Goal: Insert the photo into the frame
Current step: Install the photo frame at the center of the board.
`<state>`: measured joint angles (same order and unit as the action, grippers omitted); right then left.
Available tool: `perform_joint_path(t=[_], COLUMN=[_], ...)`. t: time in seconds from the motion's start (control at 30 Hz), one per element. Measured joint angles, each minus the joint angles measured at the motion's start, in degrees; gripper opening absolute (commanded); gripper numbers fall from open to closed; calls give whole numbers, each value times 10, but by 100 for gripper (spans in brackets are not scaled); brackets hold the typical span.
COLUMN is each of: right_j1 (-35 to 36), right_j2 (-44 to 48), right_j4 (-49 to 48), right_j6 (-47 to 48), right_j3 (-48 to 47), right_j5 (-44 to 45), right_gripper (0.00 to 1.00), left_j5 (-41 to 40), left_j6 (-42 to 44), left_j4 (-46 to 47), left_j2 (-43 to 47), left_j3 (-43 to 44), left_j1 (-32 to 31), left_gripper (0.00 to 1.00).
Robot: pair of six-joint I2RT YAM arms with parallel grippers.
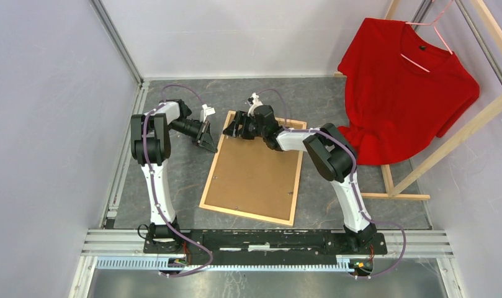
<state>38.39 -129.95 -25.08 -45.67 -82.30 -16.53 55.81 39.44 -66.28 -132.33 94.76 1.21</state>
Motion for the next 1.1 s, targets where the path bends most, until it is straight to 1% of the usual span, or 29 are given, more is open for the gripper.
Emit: perform_joint_path(t=[0.23, 0.57, 1.1], right_j1=[-5, 35, 33], right_j2=[9, -9, -6], right_j4=[1, 10, 31], right_j6=[9, 9, 38], right_j3=[12, -15, -23], right_j5=[-5, -19, 10], right_gripper=[76, 76, 76], left_j5=[0, 1, 2], left_j6=[0, 0, 0], left_j4=[0, 0, 1], left_j2=[0, 0, 0], left_j3=[0, 0, -2], left_j1=[0, 0, 0], left_gripper=[20, 20, 19])
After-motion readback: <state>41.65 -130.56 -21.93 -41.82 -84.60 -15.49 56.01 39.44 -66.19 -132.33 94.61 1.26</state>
